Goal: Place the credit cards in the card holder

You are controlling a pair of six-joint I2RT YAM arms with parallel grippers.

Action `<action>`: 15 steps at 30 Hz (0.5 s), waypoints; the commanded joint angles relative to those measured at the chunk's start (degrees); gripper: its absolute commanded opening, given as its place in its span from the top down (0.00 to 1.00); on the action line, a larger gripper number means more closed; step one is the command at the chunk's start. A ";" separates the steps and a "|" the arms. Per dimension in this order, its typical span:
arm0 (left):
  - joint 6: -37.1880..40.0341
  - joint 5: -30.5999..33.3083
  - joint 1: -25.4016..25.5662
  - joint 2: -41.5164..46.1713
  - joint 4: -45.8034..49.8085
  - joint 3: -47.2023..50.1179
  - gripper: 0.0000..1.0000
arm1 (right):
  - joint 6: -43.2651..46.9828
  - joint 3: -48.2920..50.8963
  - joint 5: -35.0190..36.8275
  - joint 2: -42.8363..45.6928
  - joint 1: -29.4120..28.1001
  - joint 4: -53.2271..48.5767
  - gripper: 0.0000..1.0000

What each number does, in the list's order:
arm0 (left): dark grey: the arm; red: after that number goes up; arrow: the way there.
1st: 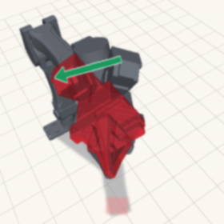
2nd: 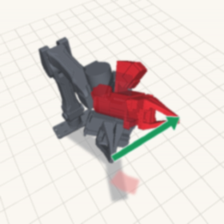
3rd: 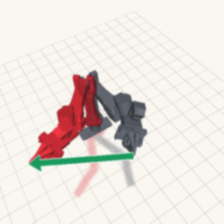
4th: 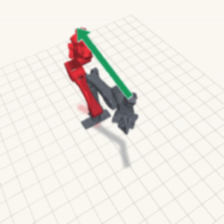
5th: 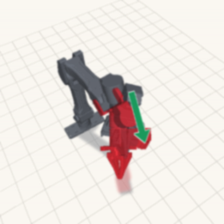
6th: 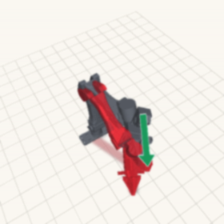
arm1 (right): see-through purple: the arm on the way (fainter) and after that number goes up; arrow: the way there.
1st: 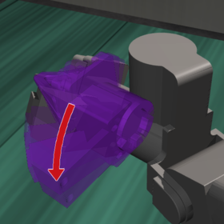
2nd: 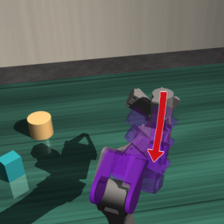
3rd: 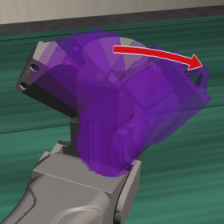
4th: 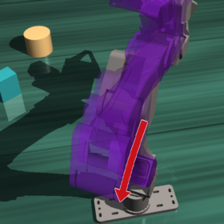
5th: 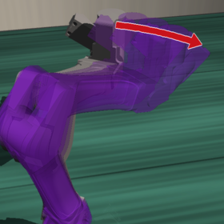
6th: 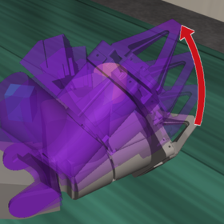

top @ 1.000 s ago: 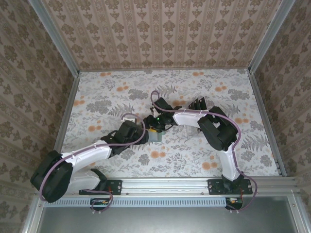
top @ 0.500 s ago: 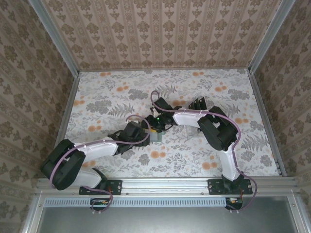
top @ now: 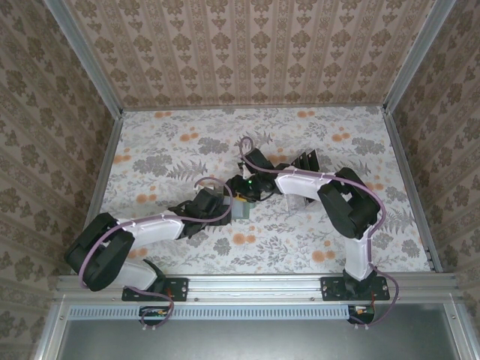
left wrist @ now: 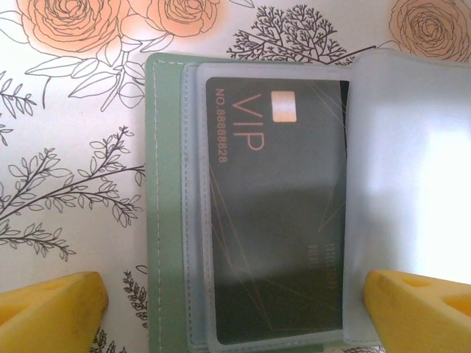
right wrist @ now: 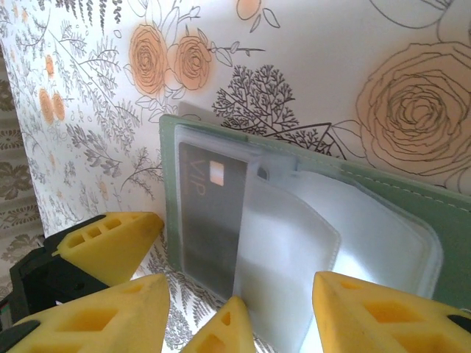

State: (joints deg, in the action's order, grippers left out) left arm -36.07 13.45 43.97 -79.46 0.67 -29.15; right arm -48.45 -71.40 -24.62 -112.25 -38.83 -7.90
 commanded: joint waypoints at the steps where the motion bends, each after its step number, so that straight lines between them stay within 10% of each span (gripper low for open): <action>1: -1.22 1.51 -0.11 -1.55 1.61 0.05 0.00 | -1.29 1.99 1.16 0.87 0.01 -0.11 0.44; 15: -1.16 1.22 -0.20 -2.09 1.09 -0.09 0.00 | -1.45 1.43 0.65 -2.09 -0.34 1.07 0.44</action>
State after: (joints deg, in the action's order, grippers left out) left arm -36.27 13.78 43.97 -79.79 0.38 -29.19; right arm -49.65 -69.14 -24.23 -112.53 -38.89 -7.33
